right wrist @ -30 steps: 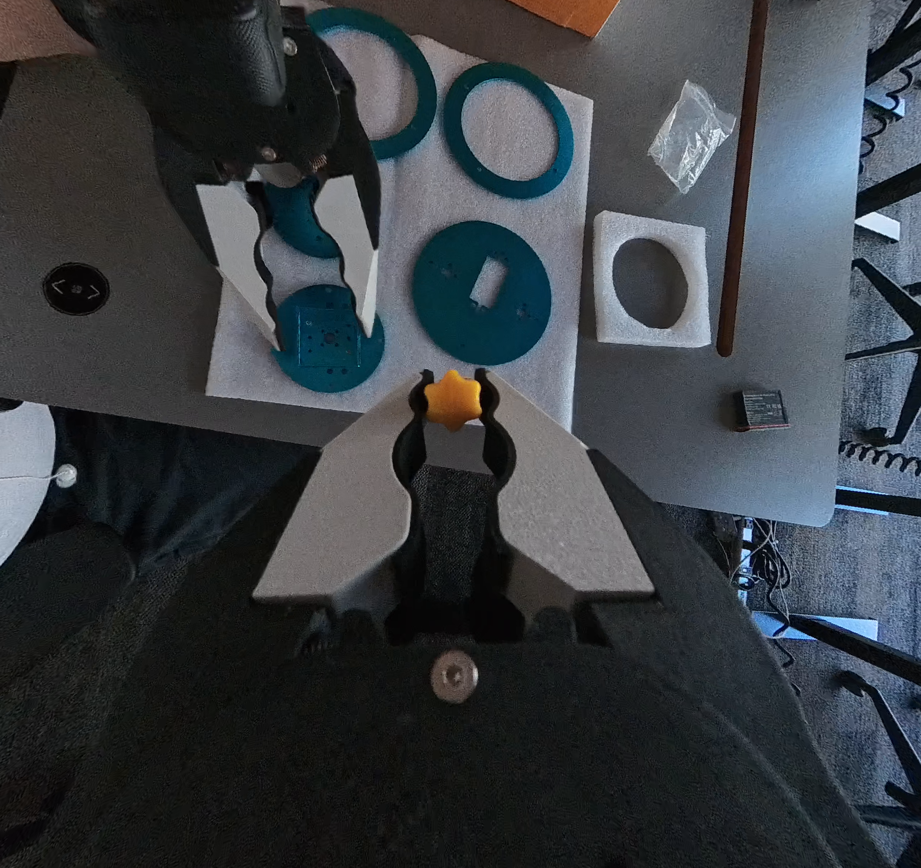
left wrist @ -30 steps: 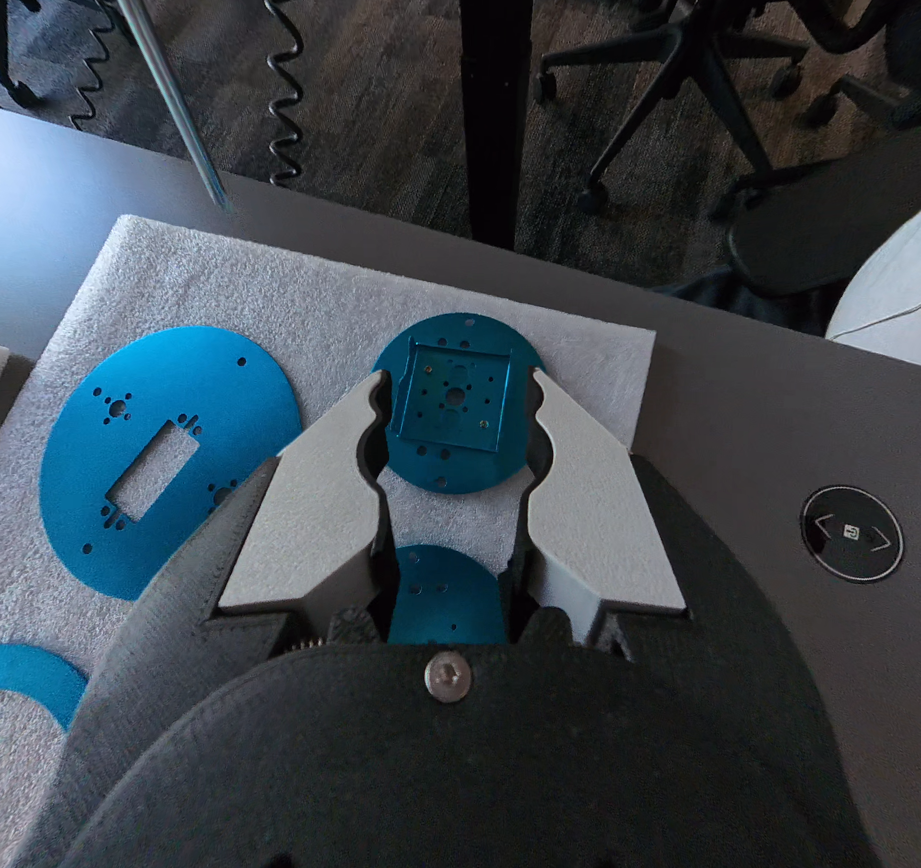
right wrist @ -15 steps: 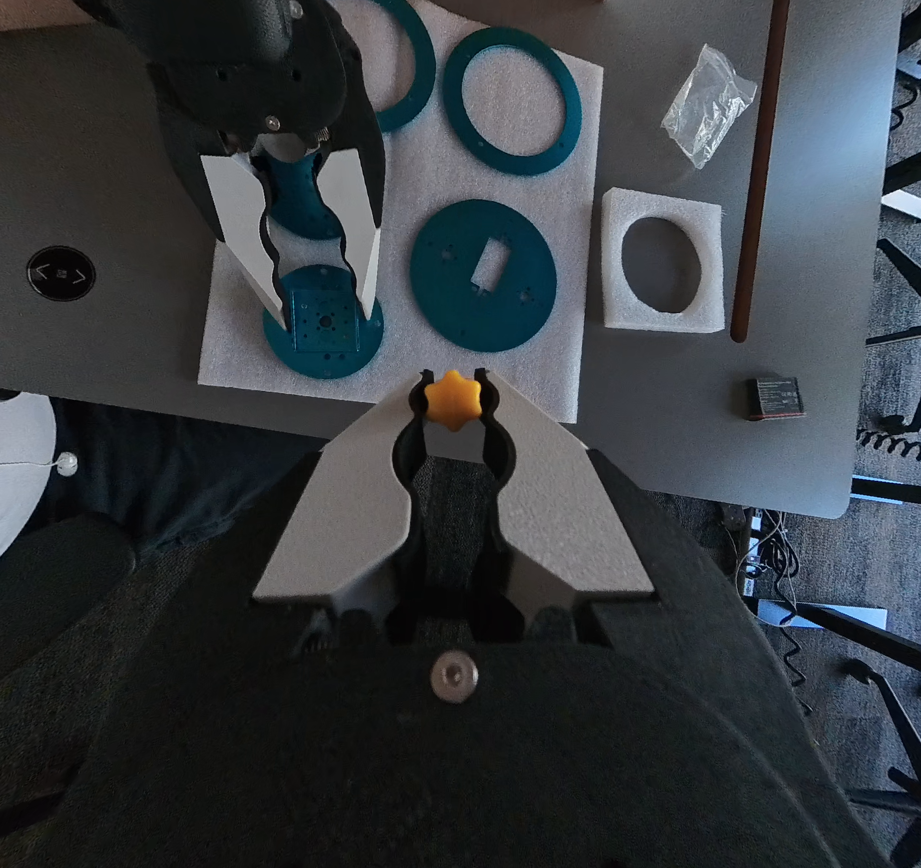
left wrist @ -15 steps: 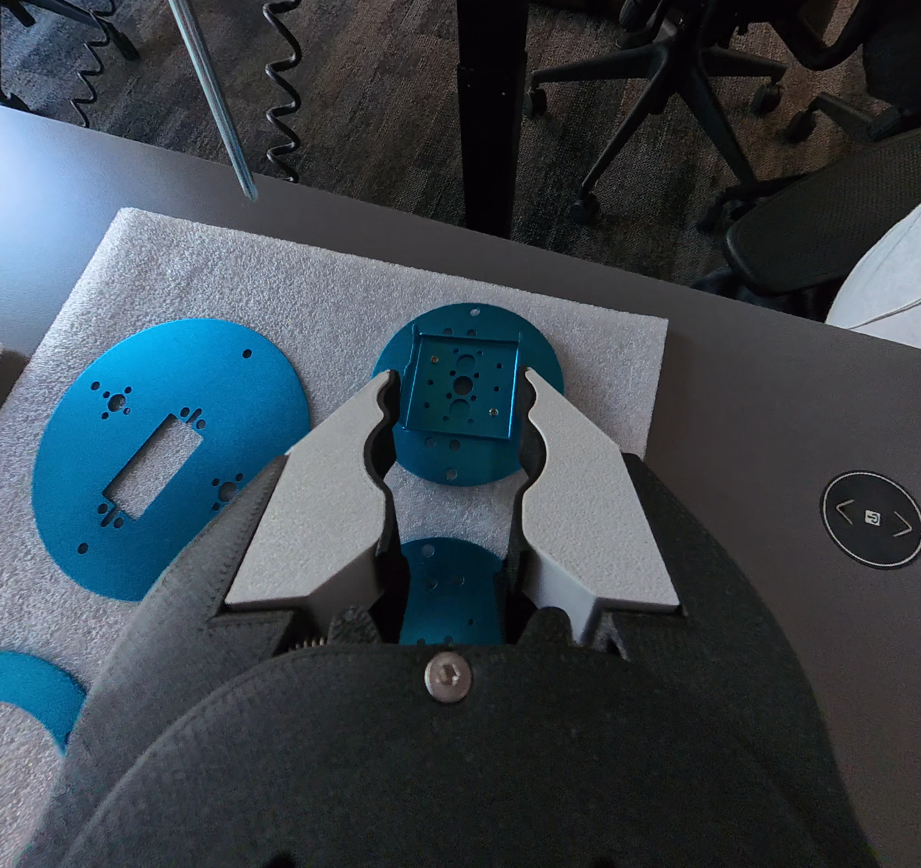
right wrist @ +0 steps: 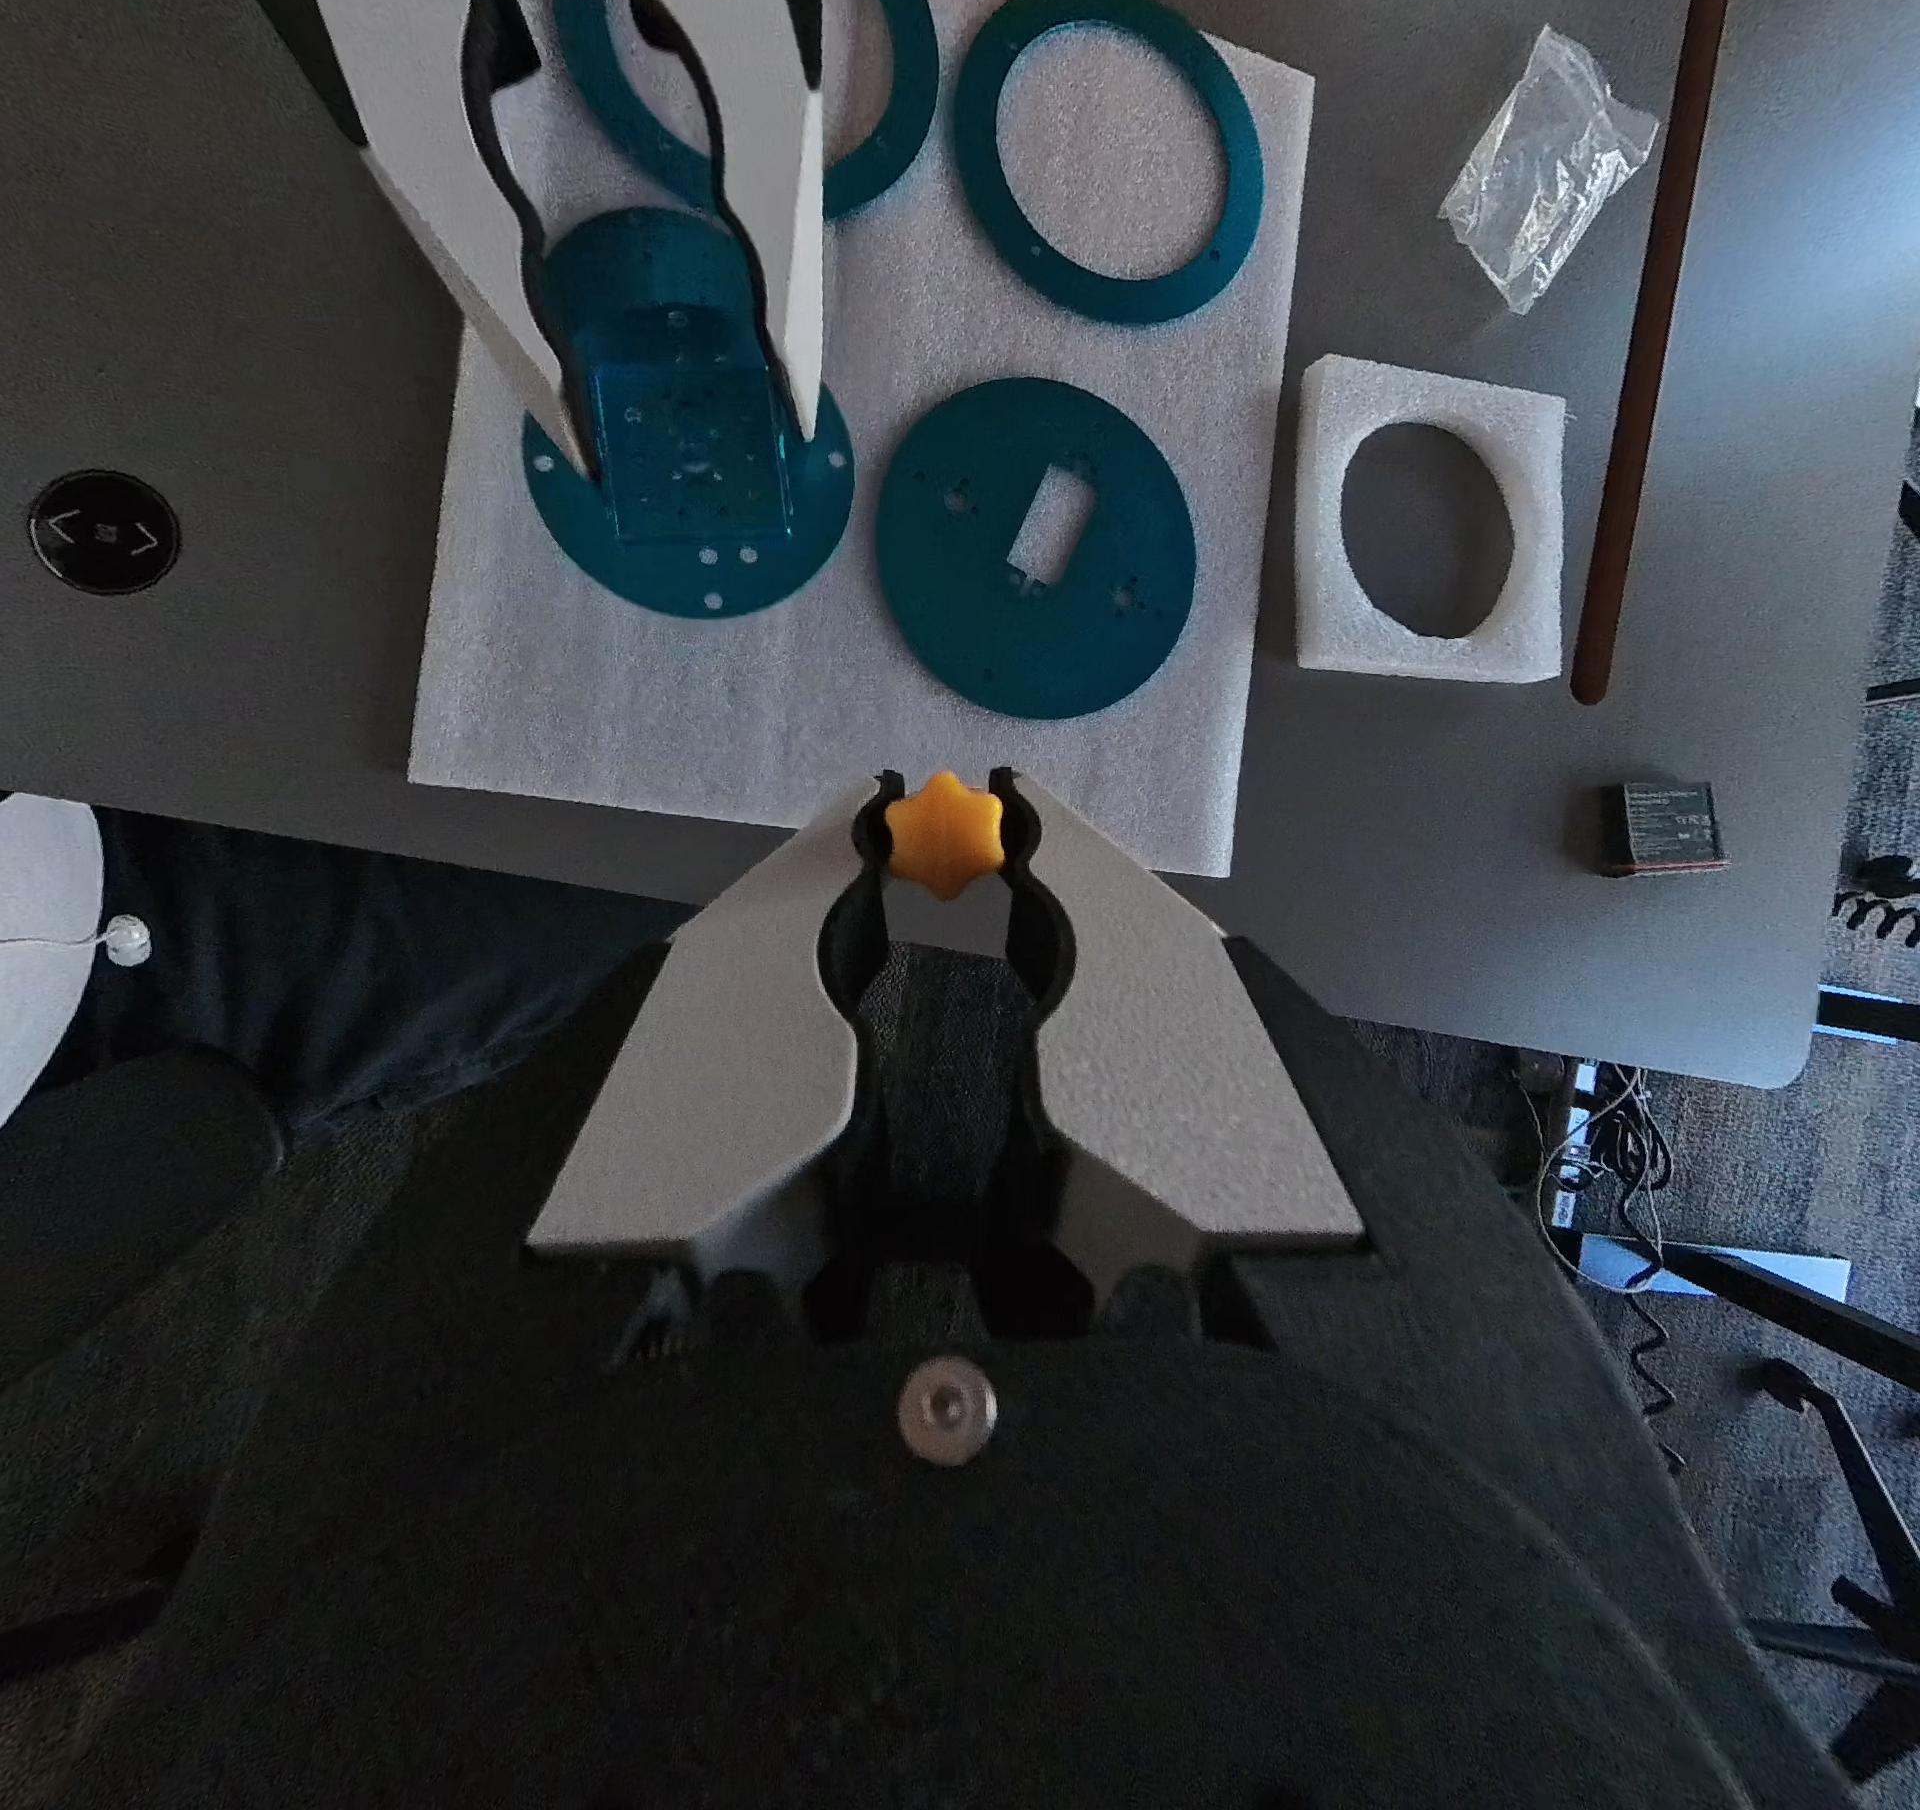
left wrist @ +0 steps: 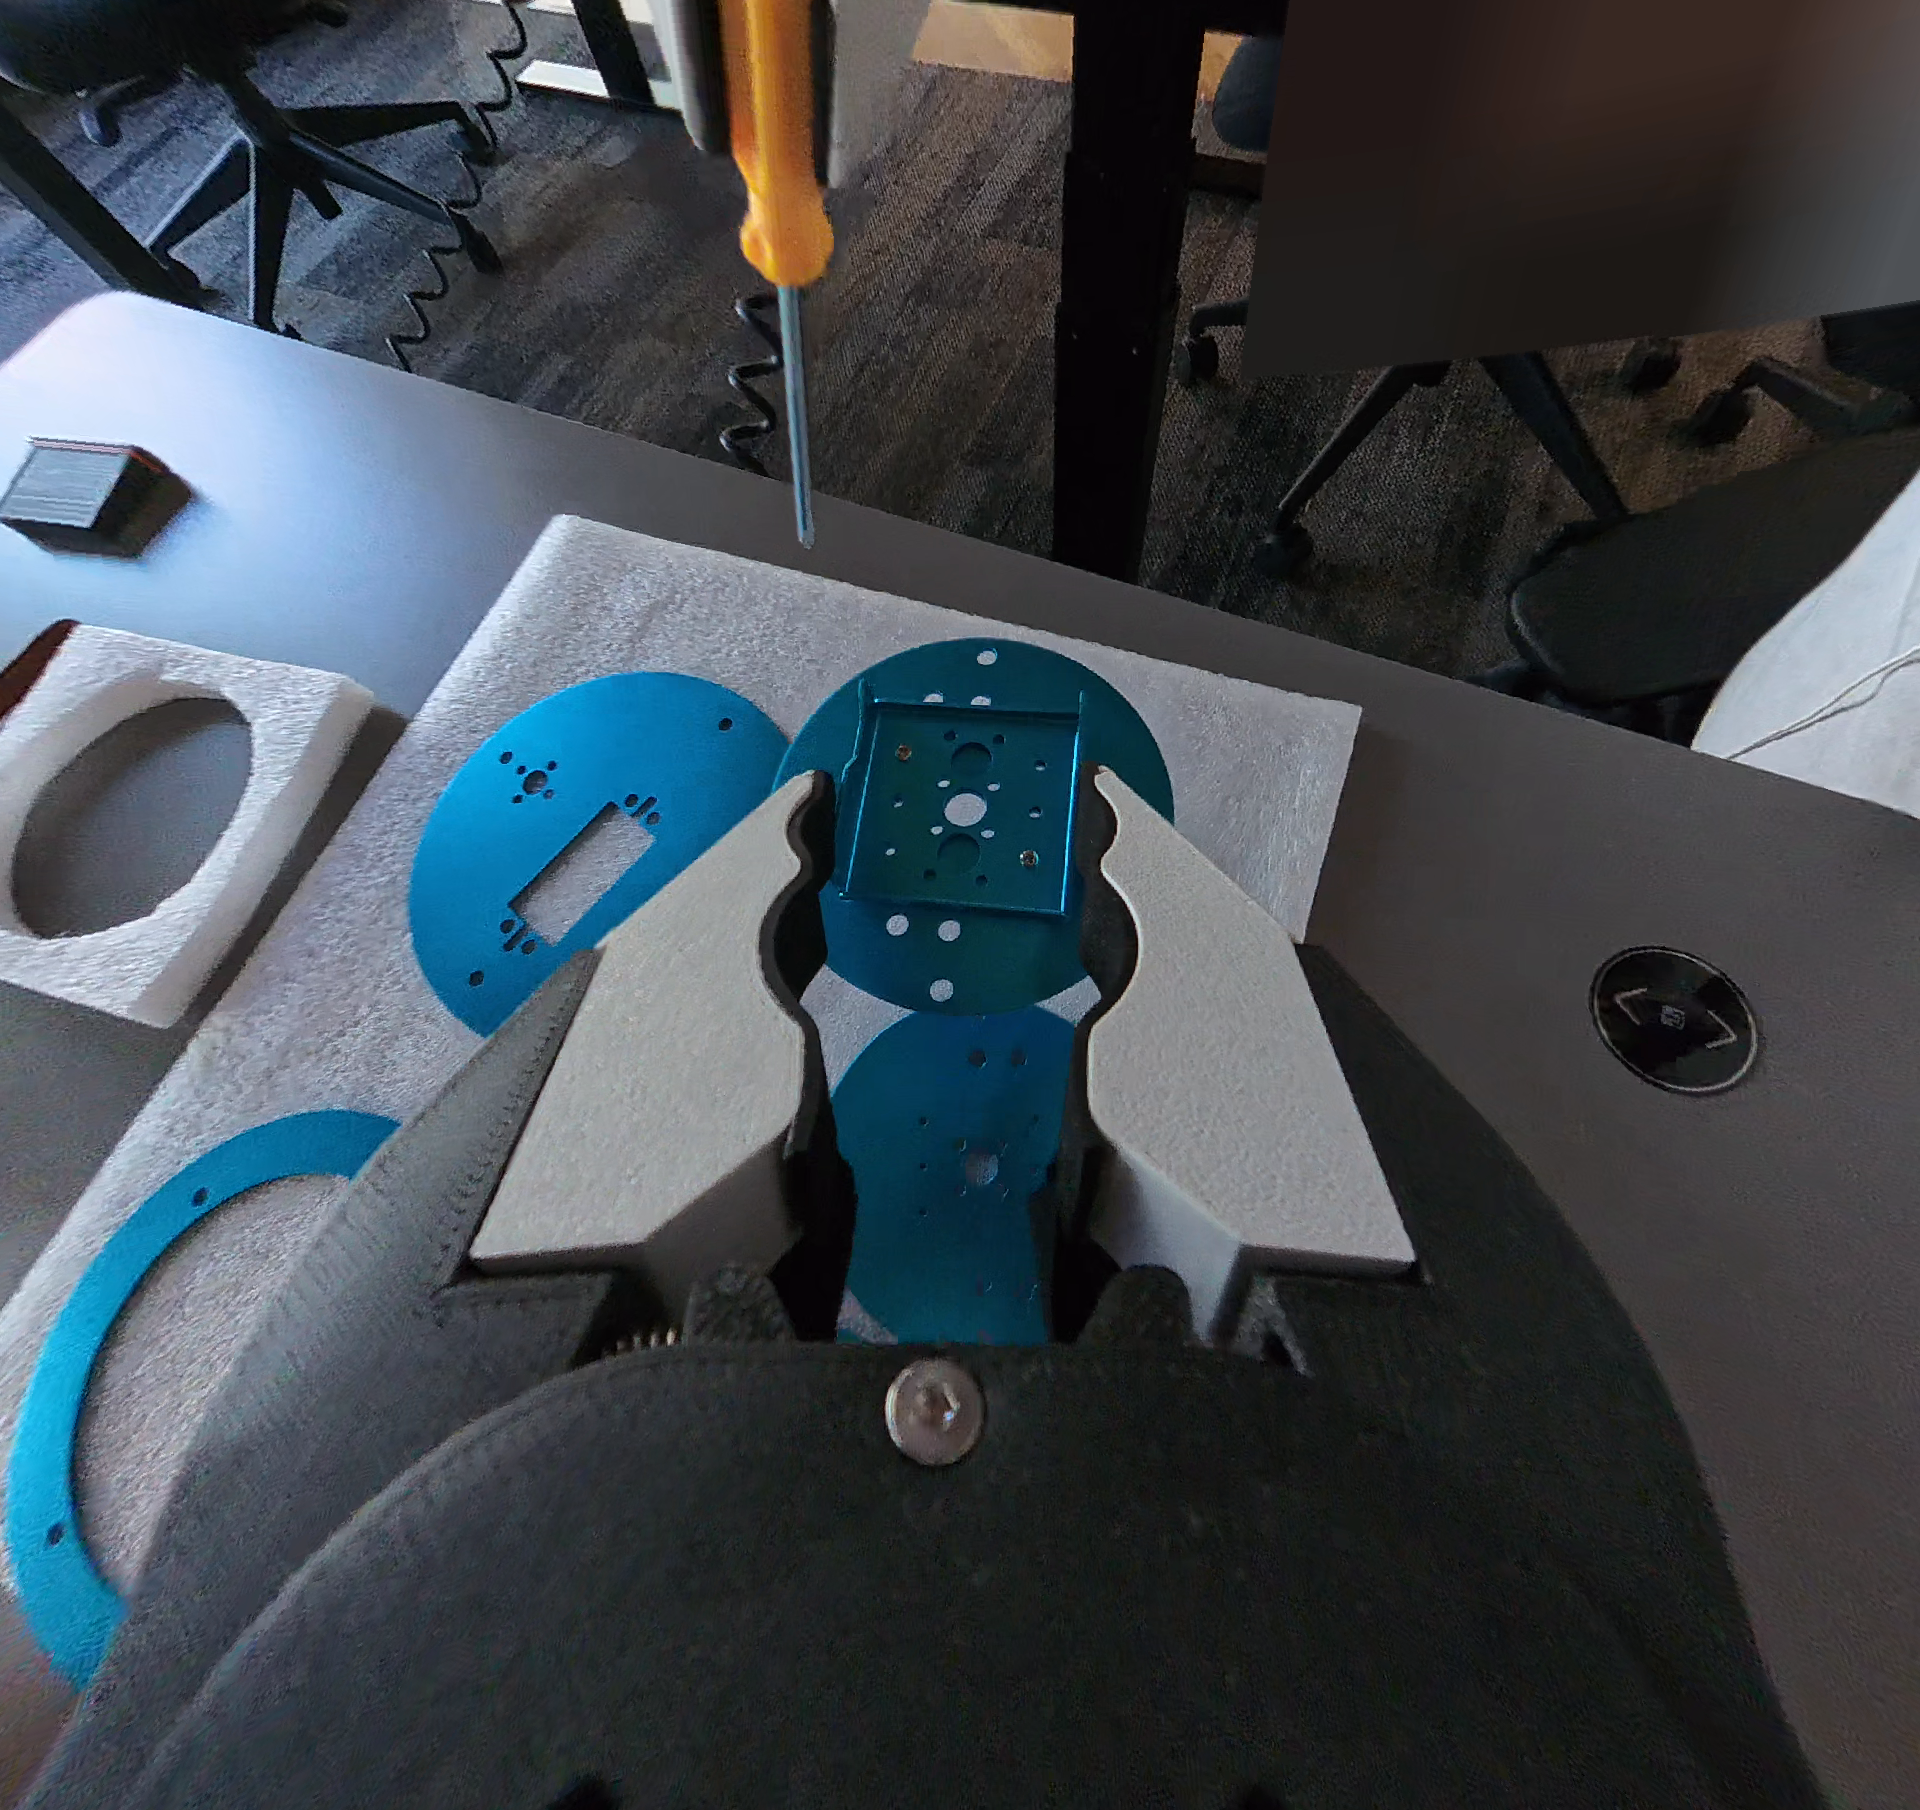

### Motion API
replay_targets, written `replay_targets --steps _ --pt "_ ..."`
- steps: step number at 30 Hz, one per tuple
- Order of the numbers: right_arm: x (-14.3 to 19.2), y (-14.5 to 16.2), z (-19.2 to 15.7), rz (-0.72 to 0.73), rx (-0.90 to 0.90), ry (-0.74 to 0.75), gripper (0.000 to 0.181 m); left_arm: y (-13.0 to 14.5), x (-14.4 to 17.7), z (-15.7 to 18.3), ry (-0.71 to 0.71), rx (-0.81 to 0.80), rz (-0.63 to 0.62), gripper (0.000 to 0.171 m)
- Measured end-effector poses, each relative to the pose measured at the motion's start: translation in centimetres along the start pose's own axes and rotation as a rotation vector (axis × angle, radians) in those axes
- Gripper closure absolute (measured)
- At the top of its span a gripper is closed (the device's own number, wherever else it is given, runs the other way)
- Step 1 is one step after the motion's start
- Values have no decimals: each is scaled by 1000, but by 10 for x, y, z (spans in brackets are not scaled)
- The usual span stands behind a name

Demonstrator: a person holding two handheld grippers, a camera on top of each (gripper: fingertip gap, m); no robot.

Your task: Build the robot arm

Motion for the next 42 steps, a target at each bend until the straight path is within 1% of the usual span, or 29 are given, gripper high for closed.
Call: replay_targets --steps 5,8,13,18,24,31,38,42 --pt "-2 0 -1 1 -4 -9 165 -16 20 3 17 5 61 126" --pt "-1 -2 -2 7 -6 -9 165 -30 32 8 52 13 82 126" --pt "2 -4 -1 48 -46 -37 165 -66 61 21 116 5 104 126" --pt "1 0 1 43 -65 -45 165 -105 92 39 180 -24 146 127" --pt "-2 2 0 16 -56 -37 165 -137 117 55 278 -18 268 127" --pt "-2 -2 -5 2 -27 -34 165 -147 129 65 325 -9 347 127" --pt "-3 -1 -5 -5 -28 -35 164 -145 128 66 311 -16 327 127" --pt "-6 1 -5 -17 -27 -41 164 -143 124 66 336 -2 332 127"
Point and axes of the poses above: each gripper's, where its closed fingertips meet, x back along the fingers, y out of its underside, z = x × y across the jaws, the point moved 5 cm from there along x, back along the fingers, and after that the axes turned 15 degrees about x, right-handed, at the moved point
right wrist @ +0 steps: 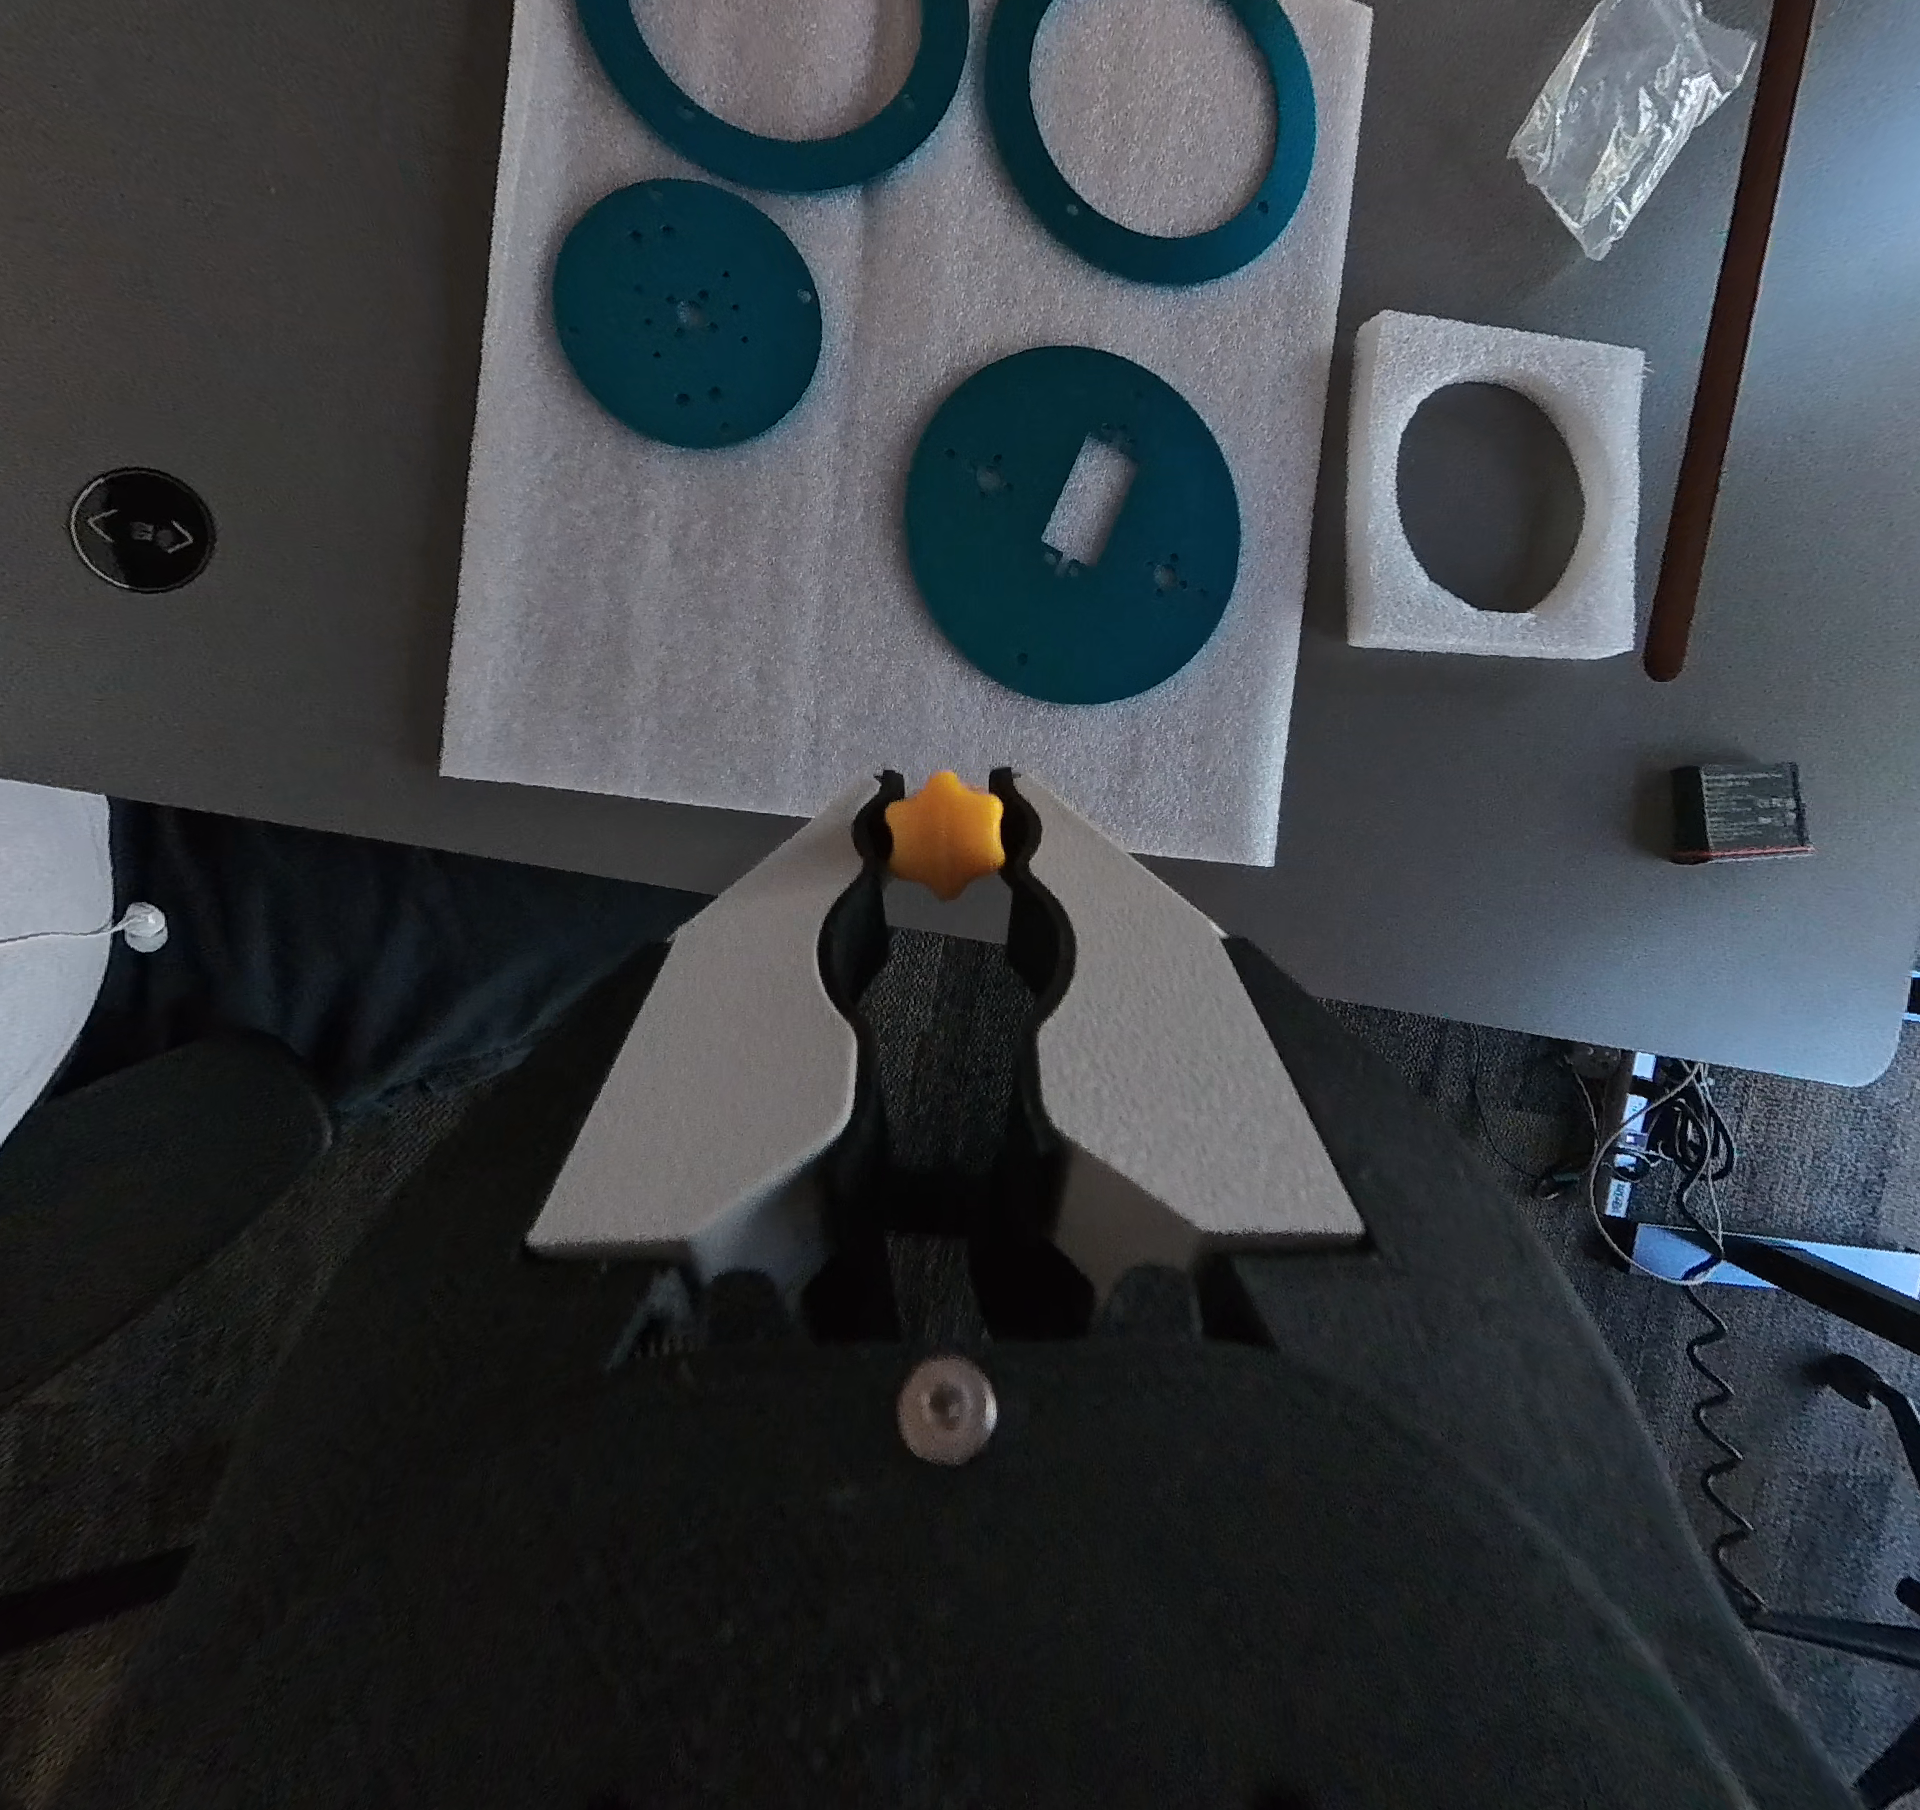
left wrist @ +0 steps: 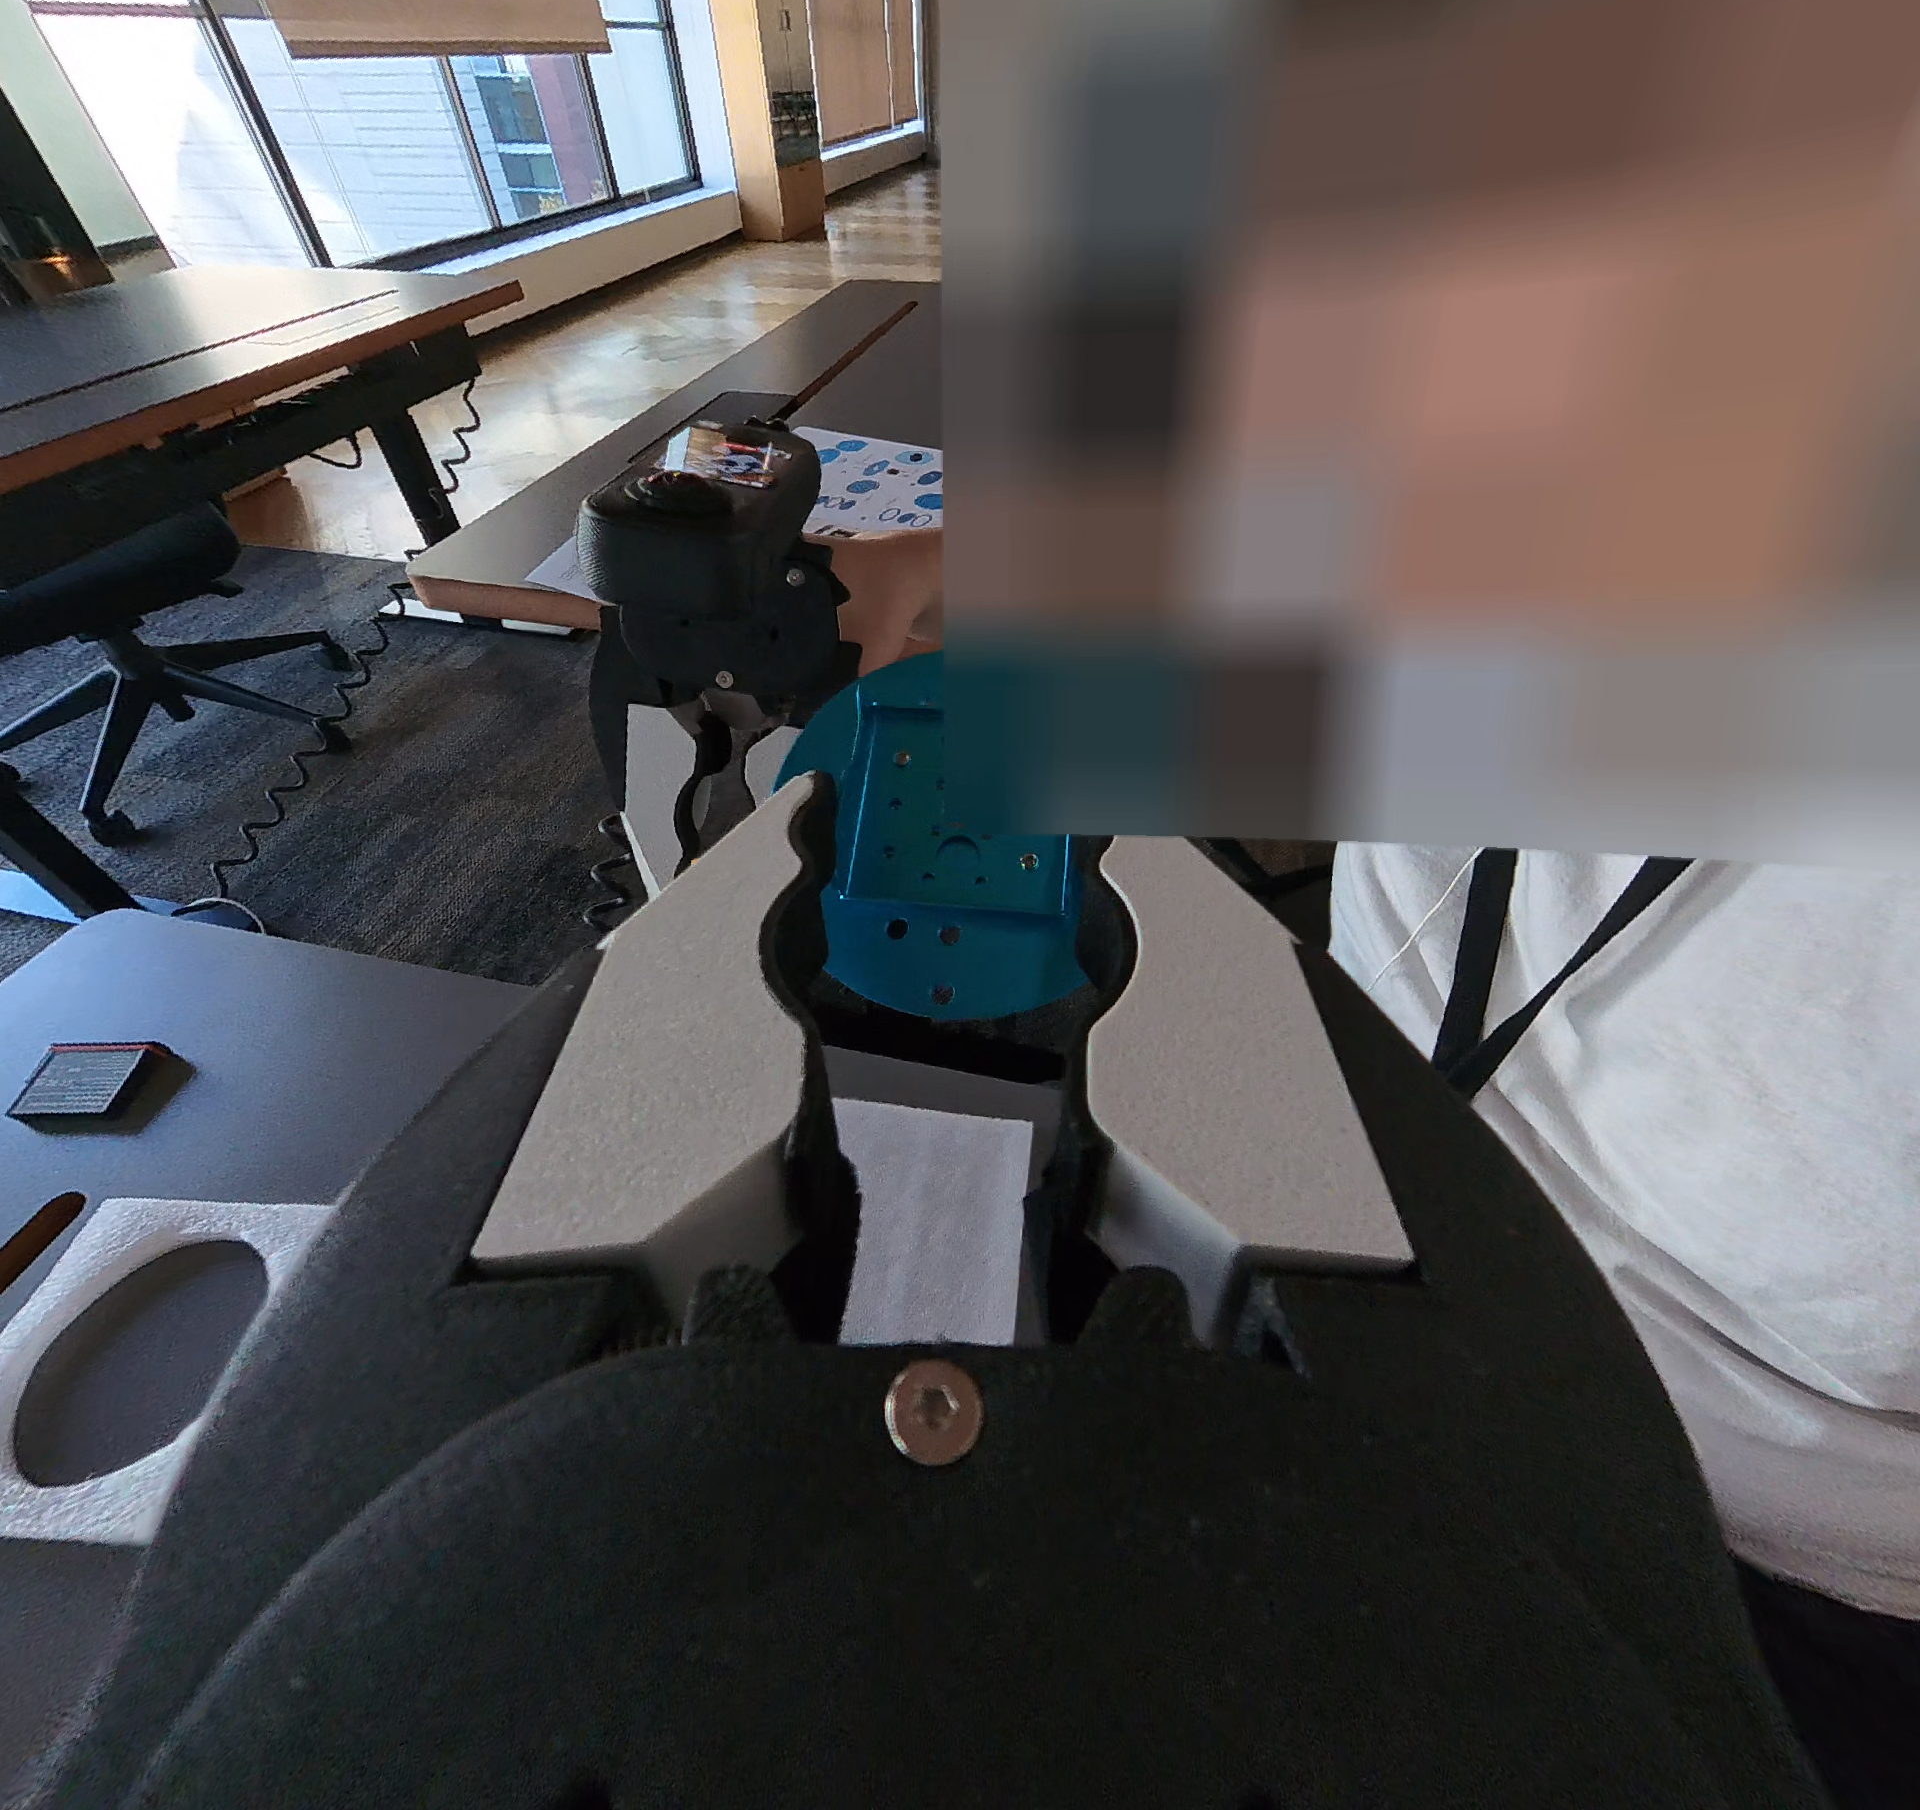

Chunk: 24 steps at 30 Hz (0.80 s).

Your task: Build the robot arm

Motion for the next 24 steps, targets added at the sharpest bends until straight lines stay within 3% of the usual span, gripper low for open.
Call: replay_targets --steps 19,24 --pt "2 0 0 -8 7 9 165 4 -7 -2 7 5 -9 127" --pt "5 1 1 -14 6 19 164 37 -19 -17 -117 -20 -81 127"
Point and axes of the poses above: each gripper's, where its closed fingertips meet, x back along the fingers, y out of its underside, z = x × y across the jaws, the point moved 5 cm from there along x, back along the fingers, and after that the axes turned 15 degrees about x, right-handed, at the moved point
